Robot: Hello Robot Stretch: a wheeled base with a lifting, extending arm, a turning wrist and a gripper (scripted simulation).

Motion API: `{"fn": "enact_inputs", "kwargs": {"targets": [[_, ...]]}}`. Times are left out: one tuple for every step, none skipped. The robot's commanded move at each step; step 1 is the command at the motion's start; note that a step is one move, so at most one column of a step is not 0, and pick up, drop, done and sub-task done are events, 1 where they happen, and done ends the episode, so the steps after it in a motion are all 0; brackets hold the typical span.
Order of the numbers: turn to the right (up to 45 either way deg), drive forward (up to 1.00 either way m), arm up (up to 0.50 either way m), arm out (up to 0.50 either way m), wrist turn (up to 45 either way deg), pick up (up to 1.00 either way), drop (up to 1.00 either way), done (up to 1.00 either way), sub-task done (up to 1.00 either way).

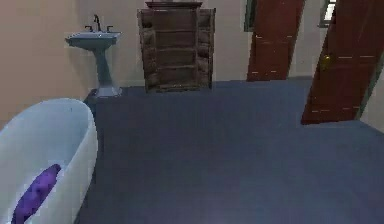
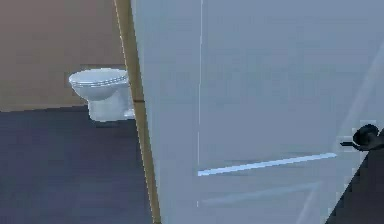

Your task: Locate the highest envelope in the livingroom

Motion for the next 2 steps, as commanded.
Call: {"fn": "enact_inputs", "kwargs": {"targets": [[24.0,0.0,0.0,0.0,0.0,0.0,0.0,0.0,0.0],[0.0,1.0,0.0,0.0,0.0,0.0,0.0,0.0,0.0]]}}
